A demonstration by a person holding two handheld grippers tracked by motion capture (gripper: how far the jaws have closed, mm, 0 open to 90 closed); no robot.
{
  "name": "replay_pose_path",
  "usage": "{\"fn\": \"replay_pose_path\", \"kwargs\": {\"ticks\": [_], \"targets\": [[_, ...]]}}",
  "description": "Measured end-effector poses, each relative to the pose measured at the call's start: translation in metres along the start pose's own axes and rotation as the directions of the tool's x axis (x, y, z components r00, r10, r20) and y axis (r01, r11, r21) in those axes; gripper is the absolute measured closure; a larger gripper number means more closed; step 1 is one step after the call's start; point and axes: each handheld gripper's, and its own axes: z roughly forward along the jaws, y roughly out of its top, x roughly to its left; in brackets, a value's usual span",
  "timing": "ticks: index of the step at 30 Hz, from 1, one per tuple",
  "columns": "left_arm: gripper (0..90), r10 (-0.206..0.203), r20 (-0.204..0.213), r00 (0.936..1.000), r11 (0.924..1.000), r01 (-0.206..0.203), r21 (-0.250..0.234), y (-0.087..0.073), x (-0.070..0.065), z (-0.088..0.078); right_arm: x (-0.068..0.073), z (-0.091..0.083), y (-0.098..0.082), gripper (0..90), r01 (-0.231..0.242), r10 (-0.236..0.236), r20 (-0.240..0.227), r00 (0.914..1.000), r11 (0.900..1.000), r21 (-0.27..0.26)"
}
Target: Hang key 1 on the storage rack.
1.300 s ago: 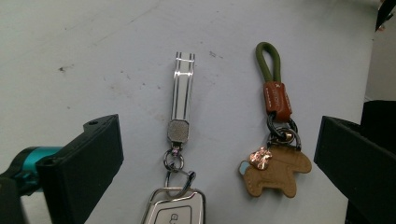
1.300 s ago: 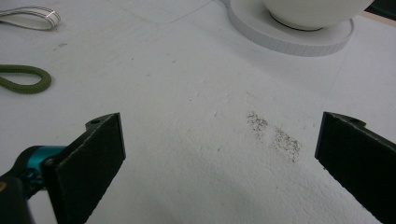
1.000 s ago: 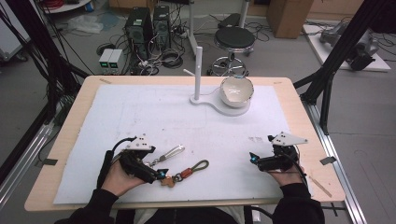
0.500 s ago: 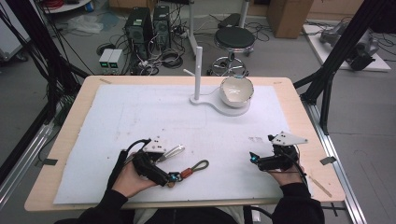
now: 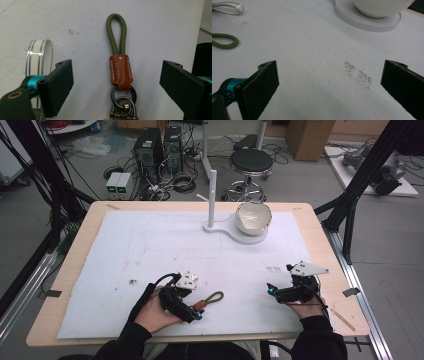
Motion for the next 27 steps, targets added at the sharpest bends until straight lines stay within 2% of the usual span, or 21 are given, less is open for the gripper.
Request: {"fn": "replay_pose_path", "kwargs": {"ticks": [7,12,18,19,20,21,25,27], "targets": [[23.2,-0.011,-0.010,0.9999,0.9999,0.011,0.002,0.000,0.000,0.004,0.000,0.000,0.000,0.6,0.000,0.000,-0.001,1.0000,1.000,-0.002],[31.1,-0.001,-0.037,0.9993,0.9996,0.002,0.027,0.001,0.000,0.009,0.000,0.000,0.000,0.6,0.004,-0.004,-0.002,1.0000,1.000,0.000],[41.0,0.020,-0.043,0.9989,0.9974,-0.017,0.069,0.000,-0.003,0.015,0.000,0.000,0.000,0.6,0.005,-0.005,0.001,1.0000,1.000,0.002],[44.8,0.020,-0.043,0.9989,0.9974,-0.017,0.069,0.000,-0.003,0.015,0.000,0.000,0.000,0.6,0.003,-0.003,0.000,1.0000,1.000,0.003],[49.3,0.029,-0.065,0.9974,0.9971,-0.024,0.073,0.000,-0.005,0.017,0.000,0.000,0.000,0.6,0.003,-0.003,0.000,1.0000,1.000,0.004],[50.6,0.029,-0.065,0.9974,0.9971,-0.024,0.073,0.000,-0.005,0.017,0.000,0.000,0.000,0.6,0.004,-0.004,0.002,1.0000,1.000,0.004],[66.1,0.050,-0.053,0.9973,0.9971,-0.047,0.060,0.000,-0.009,0.017,0.001,0.000,0.000,0.6,0.005,-0.005,0.002,1.0000,1.000,0.004],[68.2,0.062,-0.057,0.9964,0.9967,-0.059,0.056,0.000,-0.011,0.017,0.001,0.000,0.000,0.6,0.005,-0.005,0.004,1.0000,1.000,0.006]]}}
